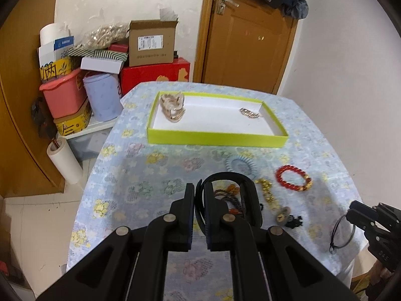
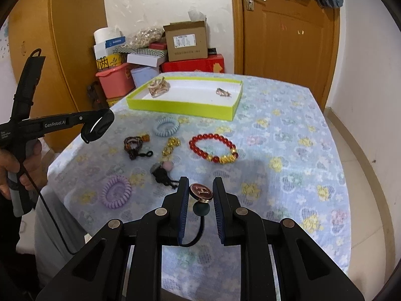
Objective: Organize jewelry
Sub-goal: 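Carry the watch band and hair tie into the green box and release both, then withdraw both grippers back over the remaining jewelry, then grasp the dark beaded bracelet with the left gripper while the right grasps the black charm keychain, then carry the beaded bracelet and keychain over into the green box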
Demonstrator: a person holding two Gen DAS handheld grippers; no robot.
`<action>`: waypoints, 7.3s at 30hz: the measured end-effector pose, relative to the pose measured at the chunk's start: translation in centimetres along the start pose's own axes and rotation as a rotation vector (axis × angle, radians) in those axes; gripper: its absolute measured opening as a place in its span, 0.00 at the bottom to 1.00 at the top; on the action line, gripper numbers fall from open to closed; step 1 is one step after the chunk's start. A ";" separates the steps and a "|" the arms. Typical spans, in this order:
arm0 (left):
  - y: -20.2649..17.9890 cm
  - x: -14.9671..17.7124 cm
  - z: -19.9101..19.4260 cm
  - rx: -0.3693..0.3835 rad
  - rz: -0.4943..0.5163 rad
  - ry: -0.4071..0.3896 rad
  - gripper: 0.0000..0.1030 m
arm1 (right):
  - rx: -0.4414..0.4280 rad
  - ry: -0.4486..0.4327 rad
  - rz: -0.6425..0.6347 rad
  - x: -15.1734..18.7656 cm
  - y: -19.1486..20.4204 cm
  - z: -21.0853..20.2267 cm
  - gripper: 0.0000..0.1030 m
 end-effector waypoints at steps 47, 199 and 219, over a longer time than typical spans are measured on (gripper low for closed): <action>2.8 -13.3 12.4 -0.026 0.017 0.070 0.07 | -0.002 0.055 -0.022 -19.0 -4.9 15.3 0.19; -4.6 1.8 2.2 0.044 0.112 0.057 0.07 | -0.080 0.064 -0.034 -1.0 1.3 4.4 0.18; -3.6 -4.7 0.6 0.049 0.144 -0.026 0.07 | -0.056 0.003 -0.049 -7.7 -0.5 4.0 0.18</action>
Point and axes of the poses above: each gripper's, at about its wrist camera, not at the fingertips, and z roughly the way its jaws point, y to its left, x to its underside, the point moved 1 cm from there along z, roughly the way its jaws point, and after that the axes turned 12 degrees about y, right-handed, at the moved point
